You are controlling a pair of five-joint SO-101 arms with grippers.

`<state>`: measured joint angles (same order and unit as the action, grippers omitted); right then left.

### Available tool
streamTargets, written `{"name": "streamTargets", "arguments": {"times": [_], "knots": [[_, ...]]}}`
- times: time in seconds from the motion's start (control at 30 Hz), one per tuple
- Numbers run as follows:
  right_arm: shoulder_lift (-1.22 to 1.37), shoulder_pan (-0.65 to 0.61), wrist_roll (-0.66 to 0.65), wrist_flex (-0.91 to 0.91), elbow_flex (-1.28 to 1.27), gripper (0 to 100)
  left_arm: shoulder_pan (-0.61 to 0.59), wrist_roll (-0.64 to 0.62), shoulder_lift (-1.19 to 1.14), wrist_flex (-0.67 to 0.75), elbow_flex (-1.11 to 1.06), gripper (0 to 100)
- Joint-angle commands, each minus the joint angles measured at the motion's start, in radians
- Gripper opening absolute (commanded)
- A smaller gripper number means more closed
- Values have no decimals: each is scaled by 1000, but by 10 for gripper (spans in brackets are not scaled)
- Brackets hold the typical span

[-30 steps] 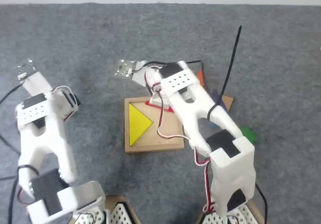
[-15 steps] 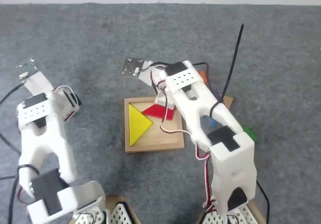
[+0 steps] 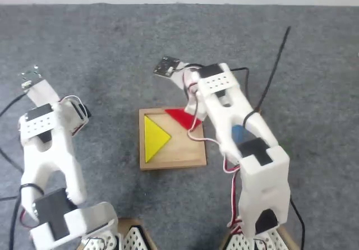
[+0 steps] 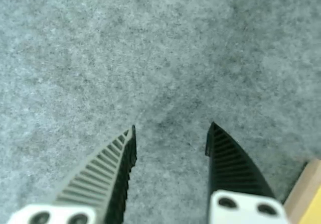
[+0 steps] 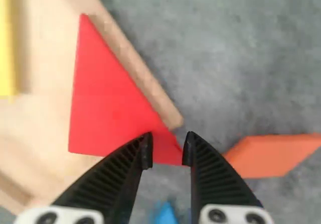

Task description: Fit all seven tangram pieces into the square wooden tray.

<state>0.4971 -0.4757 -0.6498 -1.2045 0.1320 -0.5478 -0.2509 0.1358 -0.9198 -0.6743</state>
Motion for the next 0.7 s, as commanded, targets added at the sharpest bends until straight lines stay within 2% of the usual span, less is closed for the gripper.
{"name": "streamTargets", "arguments": {"times": [0.0,0.33,0.47,0.67], "knots": [[4,-73,60,-13,9,129,8,0,46,-3,18,221],[-12,-182,152,-21,15,129,8,2,46,-2,19,221],[-134,-139,189,-31,28,133,8,28,44,12,16,221],[-463,-58,153,-196,23,134,8,28,43,41,1,221]]}}
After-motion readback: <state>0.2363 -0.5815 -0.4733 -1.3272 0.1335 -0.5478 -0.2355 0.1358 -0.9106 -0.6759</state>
